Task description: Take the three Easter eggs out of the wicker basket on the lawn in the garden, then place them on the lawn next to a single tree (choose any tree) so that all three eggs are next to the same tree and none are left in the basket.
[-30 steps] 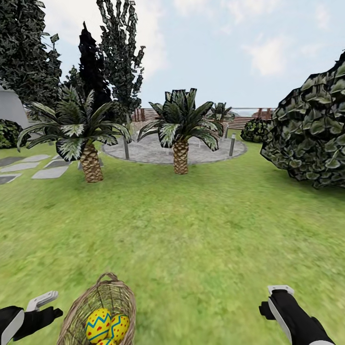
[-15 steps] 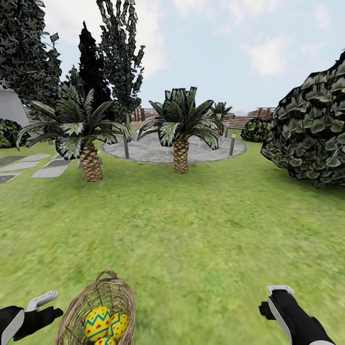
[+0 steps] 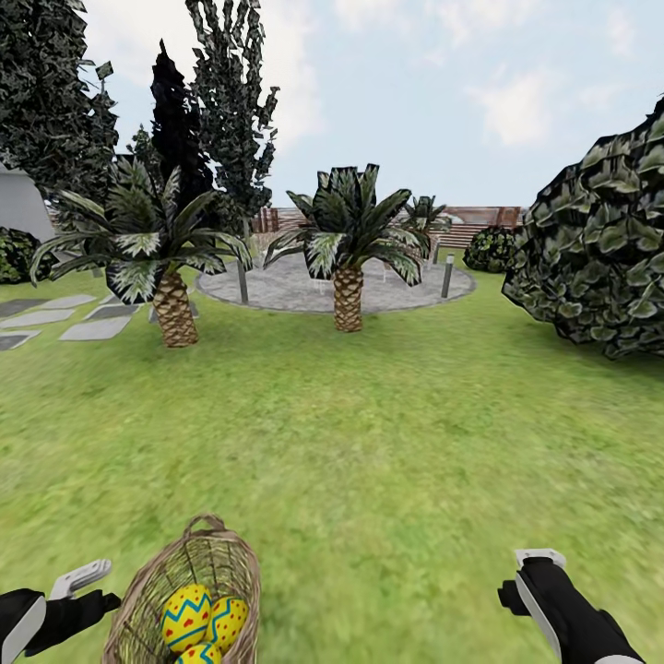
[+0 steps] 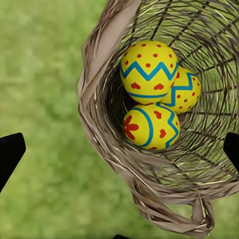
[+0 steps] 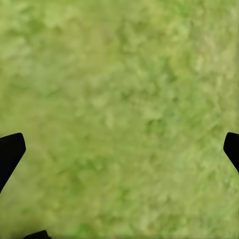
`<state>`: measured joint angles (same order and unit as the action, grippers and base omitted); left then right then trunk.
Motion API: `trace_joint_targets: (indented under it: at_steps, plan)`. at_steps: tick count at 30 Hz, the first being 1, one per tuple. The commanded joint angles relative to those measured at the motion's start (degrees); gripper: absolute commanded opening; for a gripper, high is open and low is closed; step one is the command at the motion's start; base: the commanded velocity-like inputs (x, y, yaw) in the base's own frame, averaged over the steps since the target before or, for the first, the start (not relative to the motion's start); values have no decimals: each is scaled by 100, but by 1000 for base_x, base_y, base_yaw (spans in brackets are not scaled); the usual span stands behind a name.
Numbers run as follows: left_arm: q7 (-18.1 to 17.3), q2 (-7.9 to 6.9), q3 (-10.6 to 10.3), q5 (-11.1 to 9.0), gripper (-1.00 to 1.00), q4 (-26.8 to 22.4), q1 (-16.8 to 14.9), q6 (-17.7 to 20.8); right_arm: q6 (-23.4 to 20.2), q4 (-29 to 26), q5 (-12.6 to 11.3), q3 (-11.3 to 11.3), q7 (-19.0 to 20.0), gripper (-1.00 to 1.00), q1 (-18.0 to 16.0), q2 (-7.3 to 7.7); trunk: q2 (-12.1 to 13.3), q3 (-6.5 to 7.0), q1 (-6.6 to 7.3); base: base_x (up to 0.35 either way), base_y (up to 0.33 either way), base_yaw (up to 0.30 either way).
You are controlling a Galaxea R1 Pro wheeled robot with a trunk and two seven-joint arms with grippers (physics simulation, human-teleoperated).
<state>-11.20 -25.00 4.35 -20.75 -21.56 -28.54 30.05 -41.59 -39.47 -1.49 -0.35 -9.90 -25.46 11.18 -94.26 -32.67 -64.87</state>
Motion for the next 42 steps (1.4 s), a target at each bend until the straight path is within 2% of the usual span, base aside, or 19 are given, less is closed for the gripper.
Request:
trace_joint_targets:
  at_steps: [1,42]
  plan:
    - [-14,3,39,-8,100,-6,-2,44,-25,-8,-16,-1,-21,100,-2,-1,-45,-25,-22,0,0,0]
    - [-14,-9,43,-8,100,-5,-2,44,-16,19,-17,-1,-20,100,-2,-5,-1689,-761,-923,0,0,0]
